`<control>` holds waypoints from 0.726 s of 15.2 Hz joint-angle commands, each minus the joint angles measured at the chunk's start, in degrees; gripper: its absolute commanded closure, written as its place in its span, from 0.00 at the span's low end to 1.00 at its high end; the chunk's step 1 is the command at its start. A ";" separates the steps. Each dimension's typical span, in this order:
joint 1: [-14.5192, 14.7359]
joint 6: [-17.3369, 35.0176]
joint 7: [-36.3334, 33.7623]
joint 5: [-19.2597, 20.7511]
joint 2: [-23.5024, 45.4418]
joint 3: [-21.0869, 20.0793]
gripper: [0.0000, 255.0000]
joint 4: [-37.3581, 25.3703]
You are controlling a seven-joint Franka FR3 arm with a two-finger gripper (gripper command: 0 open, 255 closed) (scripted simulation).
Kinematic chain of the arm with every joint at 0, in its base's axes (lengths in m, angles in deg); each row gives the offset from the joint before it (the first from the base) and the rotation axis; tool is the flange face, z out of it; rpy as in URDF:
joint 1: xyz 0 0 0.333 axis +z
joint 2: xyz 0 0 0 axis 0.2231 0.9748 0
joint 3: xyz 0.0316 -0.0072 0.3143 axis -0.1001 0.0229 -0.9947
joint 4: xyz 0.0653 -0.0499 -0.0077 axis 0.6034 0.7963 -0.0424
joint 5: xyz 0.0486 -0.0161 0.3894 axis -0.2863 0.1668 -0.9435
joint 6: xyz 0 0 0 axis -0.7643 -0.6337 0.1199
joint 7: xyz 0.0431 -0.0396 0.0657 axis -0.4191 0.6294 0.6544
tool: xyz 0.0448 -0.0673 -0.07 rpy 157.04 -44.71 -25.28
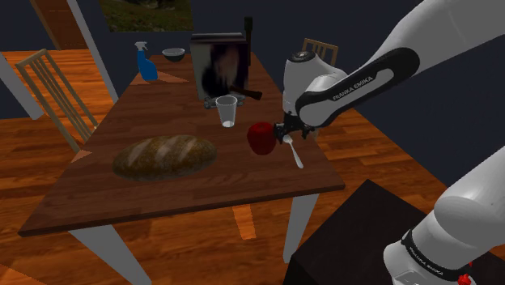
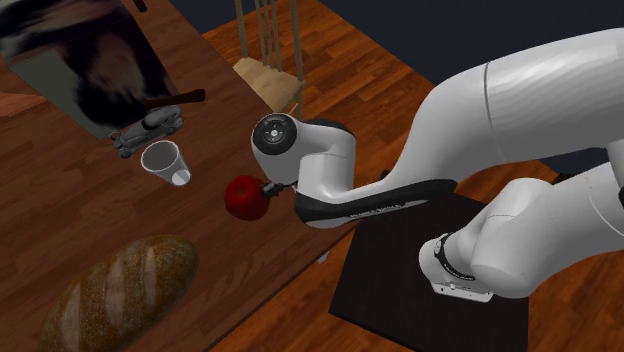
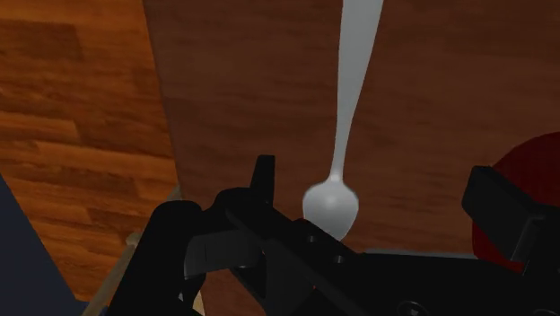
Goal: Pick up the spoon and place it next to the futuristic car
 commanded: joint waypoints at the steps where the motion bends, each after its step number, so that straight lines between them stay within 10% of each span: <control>1: -0.55 1.74 -0.82 1.40 3.37 0.26 0.00 1.40; 11: -1.21 3.57 -1.98 3.09 5.15 0.14 0.00 1.68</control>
